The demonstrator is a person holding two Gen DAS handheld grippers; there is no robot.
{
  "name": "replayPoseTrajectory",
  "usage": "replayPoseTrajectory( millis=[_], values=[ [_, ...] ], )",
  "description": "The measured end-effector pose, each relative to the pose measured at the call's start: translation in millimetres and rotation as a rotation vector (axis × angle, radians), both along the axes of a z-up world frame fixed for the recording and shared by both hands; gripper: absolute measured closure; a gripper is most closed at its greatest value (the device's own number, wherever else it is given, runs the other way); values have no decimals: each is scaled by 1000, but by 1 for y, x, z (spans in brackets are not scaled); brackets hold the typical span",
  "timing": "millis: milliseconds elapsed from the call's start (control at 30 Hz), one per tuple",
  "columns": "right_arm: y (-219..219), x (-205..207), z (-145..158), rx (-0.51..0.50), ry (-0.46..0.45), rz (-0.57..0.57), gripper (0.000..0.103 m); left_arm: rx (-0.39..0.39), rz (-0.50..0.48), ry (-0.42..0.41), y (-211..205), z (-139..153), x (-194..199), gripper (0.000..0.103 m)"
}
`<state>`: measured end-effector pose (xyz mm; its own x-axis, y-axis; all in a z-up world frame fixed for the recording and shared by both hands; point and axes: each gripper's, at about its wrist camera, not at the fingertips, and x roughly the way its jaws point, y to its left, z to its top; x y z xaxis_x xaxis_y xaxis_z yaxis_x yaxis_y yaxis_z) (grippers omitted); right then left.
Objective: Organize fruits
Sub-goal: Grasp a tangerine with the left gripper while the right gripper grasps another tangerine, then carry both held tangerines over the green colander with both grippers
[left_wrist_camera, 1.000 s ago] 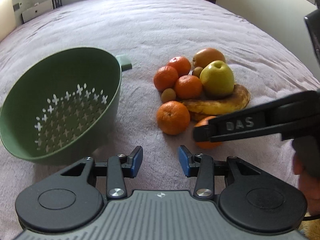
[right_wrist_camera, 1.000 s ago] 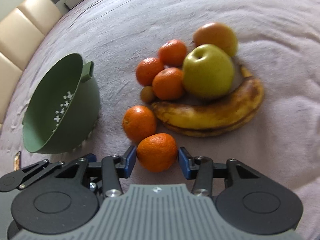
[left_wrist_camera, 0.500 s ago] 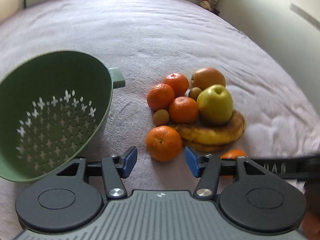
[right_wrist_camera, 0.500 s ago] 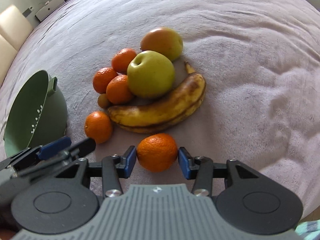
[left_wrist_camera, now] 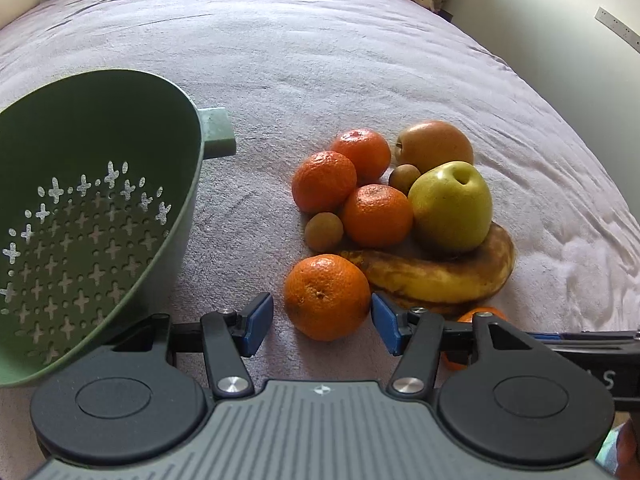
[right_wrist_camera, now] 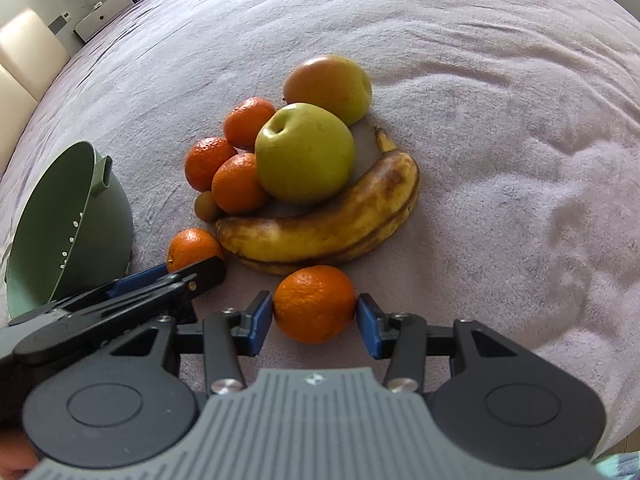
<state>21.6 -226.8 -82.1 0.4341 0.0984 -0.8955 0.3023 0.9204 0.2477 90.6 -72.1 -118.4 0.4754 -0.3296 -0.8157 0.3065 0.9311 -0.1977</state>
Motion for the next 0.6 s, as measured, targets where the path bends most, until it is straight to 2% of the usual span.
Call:
replayPoseTrajectory(
  millis=[133, 300, 600],
  values=[
    [-1, 0, 0, 8, -1, -5, 59, -8, 2, 3, -4, -3, 1, 48],
    [-1, -1, 0, 4, -3, -5, 59, -10, 18, 18, -4, -3, 1, 50],
    [7, -4, 13, -47, -34, 25, 60, 60, 18, 2, -2, 23, -12, 51]
  ],
)
